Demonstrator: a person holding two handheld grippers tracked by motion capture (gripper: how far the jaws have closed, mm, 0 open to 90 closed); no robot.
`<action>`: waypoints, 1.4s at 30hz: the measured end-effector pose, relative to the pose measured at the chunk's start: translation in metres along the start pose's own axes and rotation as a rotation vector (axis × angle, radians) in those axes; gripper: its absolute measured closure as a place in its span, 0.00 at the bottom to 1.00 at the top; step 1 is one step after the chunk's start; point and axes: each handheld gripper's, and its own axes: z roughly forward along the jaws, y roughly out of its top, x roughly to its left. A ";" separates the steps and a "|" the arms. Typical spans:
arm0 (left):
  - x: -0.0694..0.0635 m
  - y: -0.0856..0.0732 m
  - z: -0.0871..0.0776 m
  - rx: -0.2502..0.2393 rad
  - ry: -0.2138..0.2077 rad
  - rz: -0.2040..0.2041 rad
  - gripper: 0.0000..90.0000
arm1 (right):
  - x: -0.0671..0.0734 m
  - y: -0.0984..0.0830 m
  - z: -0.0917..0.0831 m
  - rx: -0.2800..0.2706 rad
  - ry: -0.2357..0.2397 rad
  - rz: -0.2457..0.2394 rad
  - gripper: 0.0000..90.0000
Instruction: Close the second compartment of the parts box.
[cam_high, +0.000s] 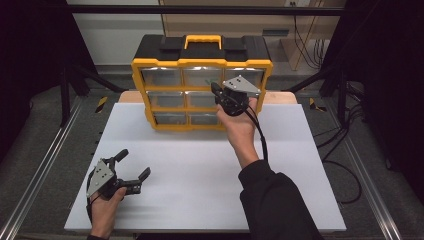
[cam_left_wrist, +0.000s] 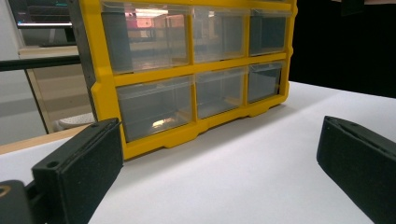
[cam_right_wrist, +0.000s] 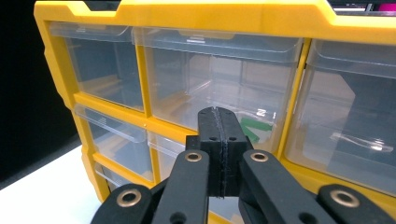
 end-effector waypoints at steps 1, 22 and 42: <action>0.000 0.000 0.000 -0.001 0.000 0.000 0.00 | 0.000 0.000 -0.001 0.001 0.000 0.003 1.00; 0.000 0.000 0.000 0.000 0.000 0.001 0.00 | 0.003 0.004 -0.015 0.016 0.068 0.003 0.59; -0.001 0.000 0.000 0.001 -0.001 0.001 0.00 | 0.005 0.007 -0.031 0.076 0.063 -0.061 0.12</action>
